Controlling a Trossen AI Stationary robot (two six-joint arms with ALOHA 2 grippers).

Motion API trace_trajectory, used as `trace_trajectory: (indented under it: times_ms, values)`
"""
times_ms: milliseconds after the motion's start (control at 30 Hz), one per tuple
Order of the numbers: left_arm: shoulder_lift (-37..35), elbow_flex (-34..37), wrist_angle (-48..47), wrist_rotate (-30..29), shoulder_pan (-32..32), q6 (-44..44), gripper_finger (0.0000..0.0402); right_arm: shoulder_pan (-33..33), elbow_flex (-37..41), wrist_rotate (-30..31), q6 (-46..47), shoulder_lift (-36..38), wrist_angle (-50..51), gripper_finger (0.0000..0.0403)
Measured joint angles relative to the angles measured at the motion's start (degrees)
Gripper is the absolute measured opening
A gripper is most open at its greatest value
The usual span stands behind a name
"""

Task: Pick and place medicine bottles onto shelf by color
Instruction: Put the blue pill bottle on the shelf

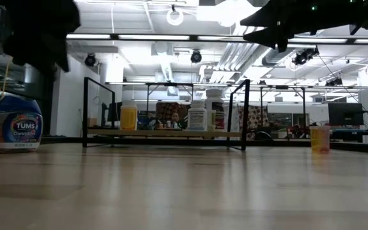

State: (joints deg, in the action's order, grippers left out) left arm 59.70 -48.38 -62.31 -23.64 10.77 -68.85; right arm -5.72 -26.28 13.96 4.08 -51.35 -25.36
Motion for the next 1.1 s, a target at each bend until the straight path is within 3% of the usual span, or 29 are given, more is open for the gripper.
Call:
trace_trajectory:
  times_ms: [200,533,1100]
  values:
    - [1.76,0.87,-7.5,-0.16,4.23,-11.47,0.0264,0.0,0.0,0.0,0.0,0.0,0.32,0.0289]
    - [6.49,5.68,-7.07,4.17,7.1,-20.48,0.0264,0.0,0.0,0.0,0.0,-0.02,0.68,0.0289]
    - [13.21,8.31,1.02,5.24,7.3,-19.05,0.0264,-0.02,0.0,0.0,0.0,-0.02,0.93,0.0289]
